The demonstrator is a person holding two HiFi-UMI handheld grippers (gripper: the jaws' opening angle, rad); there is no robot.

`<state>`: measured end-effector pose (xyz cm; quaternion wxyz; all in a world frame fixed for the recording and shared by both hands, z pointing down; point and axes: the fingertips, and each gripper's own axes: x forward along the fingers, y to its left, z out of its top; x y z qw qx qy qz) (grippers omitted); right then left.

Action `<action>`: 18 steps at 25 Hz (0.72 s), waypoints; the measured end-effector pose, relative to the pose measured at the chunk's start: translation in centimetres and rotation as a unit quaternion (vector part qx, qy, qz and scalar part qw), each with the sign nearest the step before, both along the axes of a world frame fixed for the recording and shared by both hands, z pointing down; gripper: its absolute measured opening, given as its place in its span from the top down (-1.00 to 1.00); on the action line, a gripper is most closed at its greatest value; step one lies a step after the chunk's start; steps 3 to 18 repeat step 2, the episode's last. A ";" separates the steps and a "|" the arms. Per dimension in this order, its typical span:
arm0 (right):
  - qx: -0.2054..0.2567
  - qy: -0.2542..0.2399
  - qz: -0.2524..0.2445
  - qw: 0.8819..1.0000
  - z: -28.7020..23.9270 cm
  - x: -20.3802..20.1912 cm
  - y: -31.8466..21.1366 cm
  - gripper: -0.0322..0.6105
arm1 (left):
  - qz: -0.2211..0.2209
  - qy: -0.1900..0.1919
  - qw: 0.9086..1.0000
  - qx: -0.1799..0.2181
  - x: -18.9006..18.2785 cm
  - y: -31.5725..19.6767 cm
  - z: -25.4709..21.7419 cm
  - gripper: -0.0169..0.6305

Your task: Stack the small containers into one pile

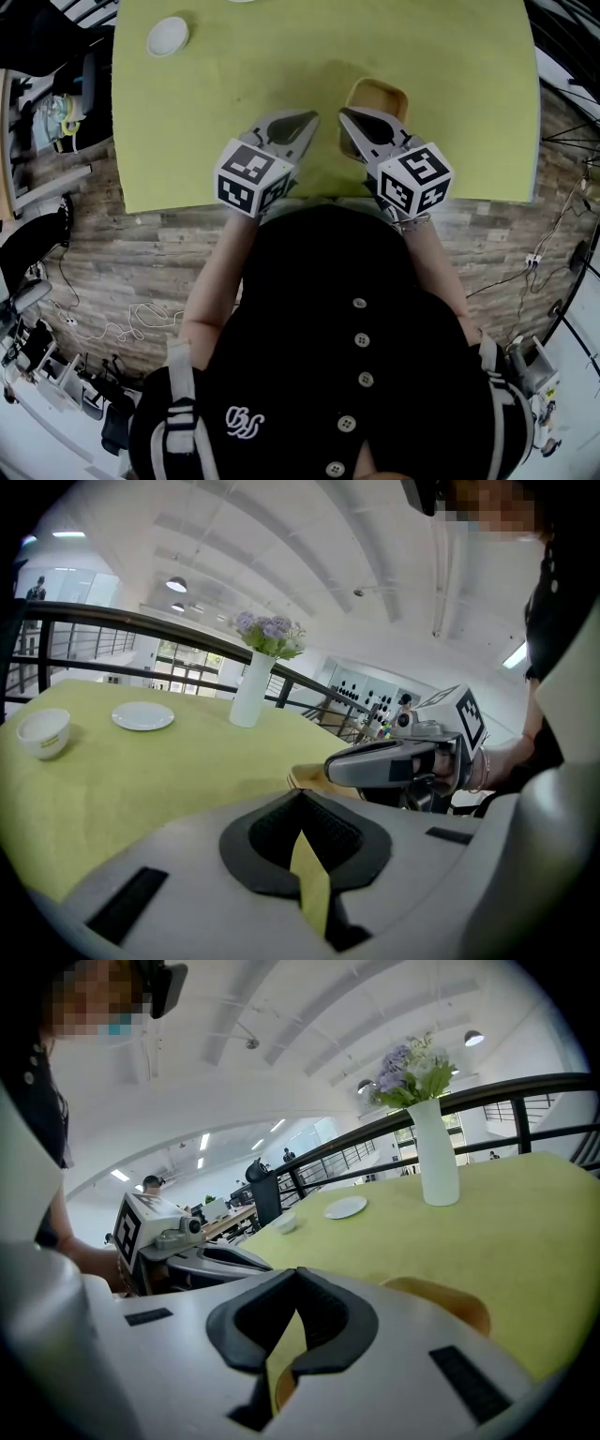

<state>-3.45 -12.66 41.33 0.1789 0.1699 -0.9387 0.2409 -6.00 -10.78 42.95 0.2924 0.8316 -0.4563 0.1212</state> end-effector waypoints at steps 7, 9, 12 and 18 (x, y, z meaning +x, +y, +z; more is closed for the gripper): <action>0.001 0.001 0.001 1.000 0.0 0.1 0.0 0.86 | 0.001 0.000 1.000 0.001 0.1 -0.1 0.0 0.91; 0.001 0.001 0.001 1.000 0.0 0.1 0.0 0.86 | 0.001 0.000 1.000 0.001 0.1 -0.1 0.0 0.91; 0.001 0.001 0.001 1.000 0.0 0.1 0.0 0.86 | 0.001 0.000 1.000 0.001 0.1 -0.1 0.0 0.91; 0.001 0.001 0.001 1.000 0.0 0.1 0.0 0.86 | 0.001 0.000 1.000 0.001 0.1 -0.1 0.0 0.91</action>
